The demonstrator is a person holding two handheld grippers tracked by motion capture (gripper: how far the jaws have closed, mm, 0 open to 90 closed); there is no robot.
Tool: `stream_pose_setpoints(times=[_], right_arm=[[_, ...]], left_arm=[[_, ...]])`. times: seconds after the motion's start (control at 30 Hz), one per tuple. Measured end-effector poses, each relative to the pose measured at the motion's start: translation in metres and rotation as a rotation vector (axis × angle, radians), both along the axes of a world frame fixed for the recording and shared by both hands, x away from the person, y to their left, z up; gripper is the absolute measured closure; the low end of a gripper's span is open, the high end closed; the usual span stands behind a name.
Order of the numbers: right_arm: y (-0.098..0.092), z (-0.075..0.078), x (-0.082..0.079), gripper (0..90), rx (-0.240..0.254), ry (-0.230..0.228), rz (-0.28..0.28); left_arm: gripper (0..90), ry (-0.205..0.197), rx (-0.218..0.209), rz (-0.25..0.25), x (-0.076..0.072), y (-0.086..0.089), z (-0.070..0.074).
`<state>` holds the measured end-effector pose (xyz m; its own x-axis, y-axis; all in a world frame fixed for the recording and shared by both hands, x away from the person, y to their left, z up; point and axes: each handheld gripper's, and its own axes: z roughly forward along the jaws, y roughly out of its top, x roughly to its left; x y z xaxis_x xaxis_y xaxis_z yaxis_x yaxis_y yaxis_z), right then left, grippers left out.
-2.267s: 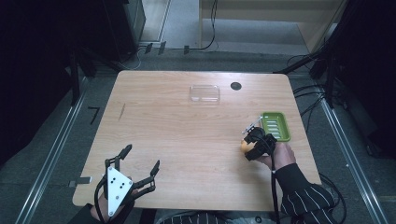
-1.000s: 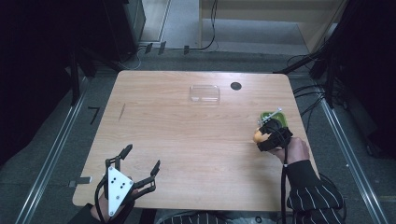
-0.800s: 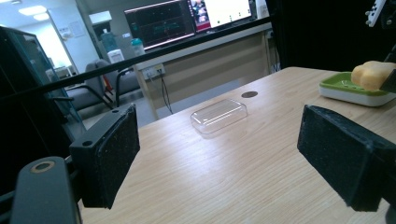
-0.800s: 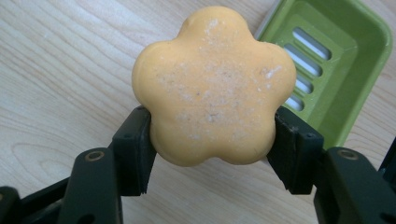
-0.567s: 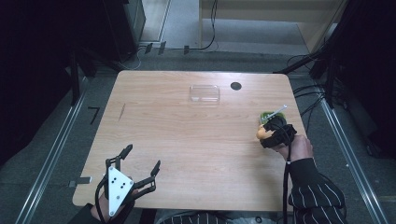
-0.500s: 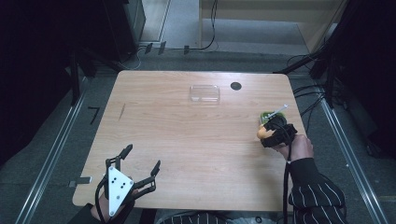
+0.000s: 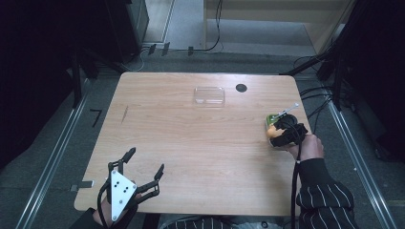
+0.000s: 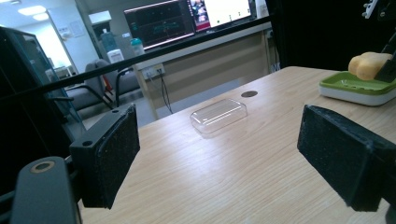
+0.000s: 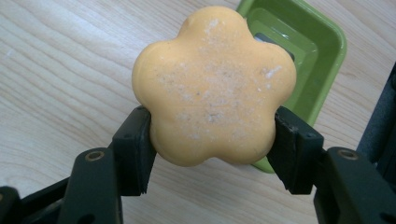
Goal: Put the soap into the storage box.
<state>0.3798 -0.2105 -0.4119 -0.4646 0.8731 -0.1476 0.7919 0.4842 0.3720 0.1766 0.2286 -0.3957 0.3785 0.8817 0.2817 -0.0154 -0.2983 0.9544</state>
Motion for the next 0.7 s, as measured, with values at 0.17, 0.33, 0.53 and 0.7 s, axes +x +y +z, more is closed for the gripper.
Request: stream_pose_setpoints(times=[0.17,0.33,0.53,0.7], right_arm=[[-0.005,-0.001,0.004,40.5,-0.002,-0.005,-0.015],[-0.010,-0.001,0.008,40.5,0.001,-0.006,-0.033],[-0.012,-0.004,0.013,40.5,-0.013,-0.001,-0.049],[-0.015,-0.007,0.019,40.5,-0.019,0.007,-0.051]], left_arm=[[13.0,-0.001,-0.002,-0.001,0.000,0.000,0.000],[13.0,0.000,-0.001,0.000,0.000,0.000,0.000],[13.0,0.000,0.003,-0.002,0.000,0.000,0.000],[13.0,0.000,0.003,-0.003,0.000,0.000,0.000]])
